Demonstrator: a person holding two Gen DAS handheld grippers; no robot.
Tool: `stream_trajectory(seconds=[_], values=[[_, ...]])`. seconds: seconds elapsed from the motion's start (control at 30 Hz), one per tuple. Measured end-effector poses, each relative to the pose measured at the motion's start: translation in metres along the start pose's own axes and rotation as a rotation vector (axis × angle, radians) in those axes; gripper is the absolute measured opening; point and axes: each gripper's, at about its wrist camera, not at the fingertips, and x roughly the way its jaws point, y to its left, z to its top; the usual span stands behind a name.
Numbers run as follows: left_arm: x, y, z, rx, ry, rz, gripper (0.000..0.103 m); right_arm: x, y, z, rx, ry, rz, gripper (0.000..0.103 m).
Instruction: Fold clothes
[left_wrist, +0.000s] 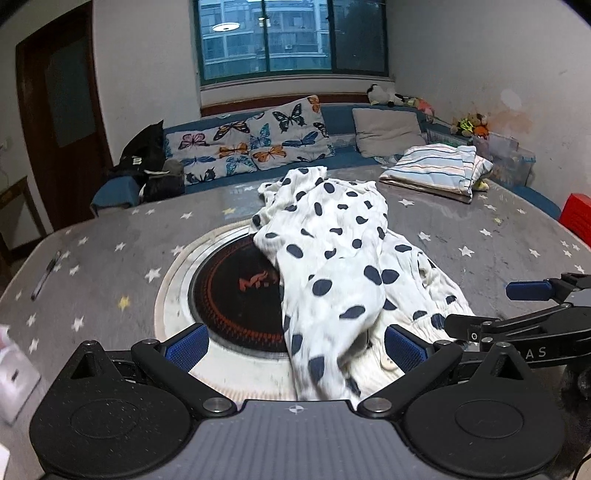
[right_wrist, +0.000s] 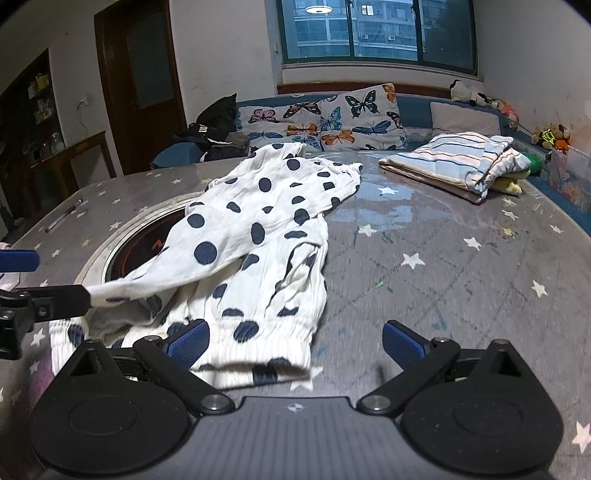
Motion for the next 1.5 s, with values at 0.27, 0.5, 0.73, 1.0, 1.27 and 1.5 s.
stream_trajectory(seconds=[0.27, 0.5, 0.73, 1.0, 1.27, 1.5], values=[[0.026, -0.015, 0.008, 0.073, 0.021, -0.043, 0.086, 0.016, -0.009, 0.009, 0.028, 0.025, 0.01, 0.09], [0.045, -0.024, 0.012, 0.127, 0.036, -0.079, 0.072, 0.029, -0.014, 0.015, 0.038, 0.049, 0.013, 0.08], [0.058, -0.015, 0.016, 0.129, 0.053, -0.084, 0.032, 0.04, -0.016, 0.023, 0.05, 0.044, 0.022, 0.066], [0.054, -0.014, 0.017, 0.117, 0.042, -0.113, 0.034, 0.048, -0.016, 0.029, 0.041, 0.045, 0.047, 0.057], [0.069, -0.021, 0.017, 0.169, 0.044, -0.092, 0.032, 0.058, -0.01, 0.034, 0.006, 0.054, 0.069, 0.036], [0.063, 0.001, 0.019, 0.091, 0.041, -0.101, 0.007, 0.048, -0.016, 0.029, 0.013, 0.046, 0.089, 0.004]])
